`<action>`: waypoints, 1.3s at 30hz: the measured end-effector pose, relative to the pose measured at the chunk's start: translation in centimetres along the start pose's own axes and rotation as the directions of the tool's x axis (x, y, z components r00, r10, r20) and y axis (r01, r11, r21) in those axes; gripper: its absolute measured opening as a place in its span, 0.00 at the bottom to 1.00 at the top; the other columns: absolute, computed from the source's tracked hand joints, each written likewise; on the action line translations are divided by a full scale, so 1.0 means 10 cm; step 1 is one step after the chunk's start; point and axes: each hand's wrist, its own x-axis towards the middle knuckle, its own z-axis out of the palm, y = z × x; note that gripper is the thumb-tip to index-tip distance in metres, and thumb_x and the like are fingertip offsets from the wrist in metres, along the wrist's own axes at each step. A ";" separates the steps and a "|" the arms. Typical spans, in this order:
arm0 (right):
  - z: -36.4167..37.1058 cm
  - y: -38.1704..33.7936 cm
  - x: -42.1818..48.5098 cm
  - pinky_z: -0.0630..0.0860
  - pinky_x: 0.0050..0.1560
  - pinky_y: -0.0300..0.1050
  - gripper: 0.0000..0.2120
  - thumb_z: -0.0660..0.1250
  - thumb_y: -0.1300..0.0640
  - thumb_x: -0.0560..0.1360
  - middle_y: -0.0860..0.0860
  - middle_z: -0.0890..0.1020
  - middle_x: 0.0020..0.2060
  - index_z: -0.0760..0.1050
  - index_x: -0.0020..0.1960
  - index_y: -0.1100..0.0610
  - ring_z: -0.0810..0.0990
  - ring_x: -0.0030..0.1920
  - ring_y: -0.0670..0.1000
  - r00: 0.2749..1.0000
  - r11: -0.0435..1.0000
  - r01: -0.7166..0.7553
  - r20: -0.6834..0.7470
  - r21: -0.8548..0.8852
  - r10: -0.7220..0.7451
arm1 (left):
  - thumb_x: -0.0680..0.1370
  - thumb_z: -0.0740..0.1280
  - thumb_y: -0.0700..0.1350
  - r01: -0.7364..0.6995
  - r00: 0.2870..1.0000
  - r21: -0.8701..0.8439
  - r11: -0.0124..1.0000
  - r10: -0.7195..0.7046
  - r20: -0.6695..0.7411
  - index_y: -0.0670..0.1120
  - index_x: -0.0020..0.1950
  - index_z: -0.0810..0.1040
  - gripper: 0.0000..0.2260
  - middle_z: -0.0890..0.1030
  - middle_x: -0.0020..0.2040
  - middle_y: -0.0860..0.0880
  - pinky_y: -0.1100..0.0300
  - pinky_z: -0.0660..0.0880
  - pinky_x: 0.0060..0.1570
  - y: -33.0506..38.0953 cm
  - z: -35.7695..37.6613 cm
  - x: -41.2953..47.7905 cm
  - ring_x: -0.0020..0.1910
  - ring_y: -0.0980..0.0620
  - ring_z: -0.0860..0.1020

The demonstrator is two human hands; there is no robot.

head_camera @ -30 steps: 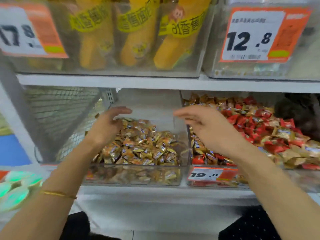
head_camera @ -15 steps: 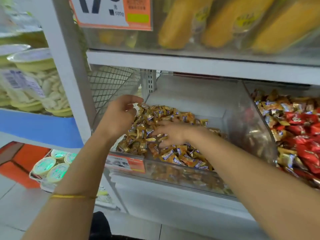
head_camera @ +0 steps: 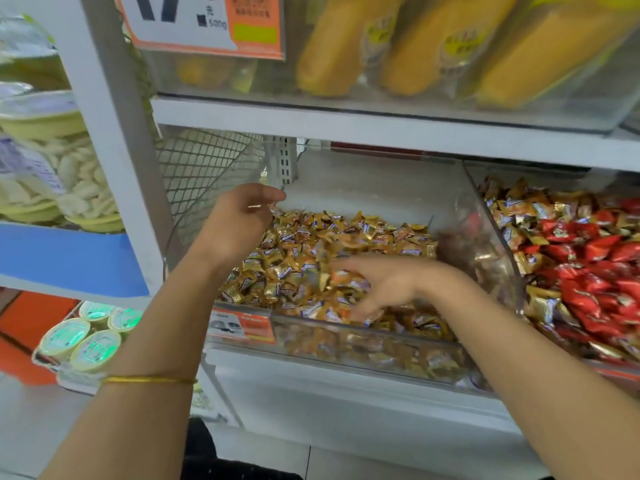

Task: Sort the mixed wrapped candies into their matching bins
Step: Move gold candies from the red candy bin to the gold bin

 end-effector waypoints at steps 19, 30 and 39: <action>-0.10 1.45 -1.77 0.70 0.54 0.26 0.13 0.66 0.62 0.76 0.50 0.80 0.58 0.78 0.58 0.53 0.76 0.55 0.45 0.785 0.991 0.017 -0.616 0.132 0.069 | 0.77 0.62 0.36 -0.527 0.819 0.160 0.835 0.449 0.356 0.51 0.55 0.79 0.13 0.75 0.62 0.52 0.72 0.62 0.61 0.94 1.76 -0.61 0.61 0.59 0.70; -0.25 2.41 -1.63 0.60 0.69 0.46 0.21 0.72 0.54 0.72 0.50 0.73 0.67 0.75 0.64 0.49 0.68 0.68 0.54 0.718 0.981 -0.165 -0.694 -0.099 0.050 | 0.75 0.68 0.40 -0.725 0.639 0.258 0.638 0.484 0.598 0.49 0.57 0.80 0.11 0.79 0.53 0.49 0.58 0.71 0.53 1.13 2.19 -0.41 0.49 0.53 0.74; -0.27 2.19 -1.90 0.73 0.58 0.48 0.13 0.73 0.57 0.70 0.45 0.80 0.50 0.81 0.54 0.51 0.76 0.50 0.45 0.627 0.991 0.039 -0.775 0.129 0.076 | 0.77 0.66 0.46 -0.738 0.575 0.388 0.552 0.214 0.789 0.49 0.69 0.70 0.20 0.73 0.63 0.50 0.60 0.69 0.59 1.25 2.51 -0.52 0.60 0.52 0.73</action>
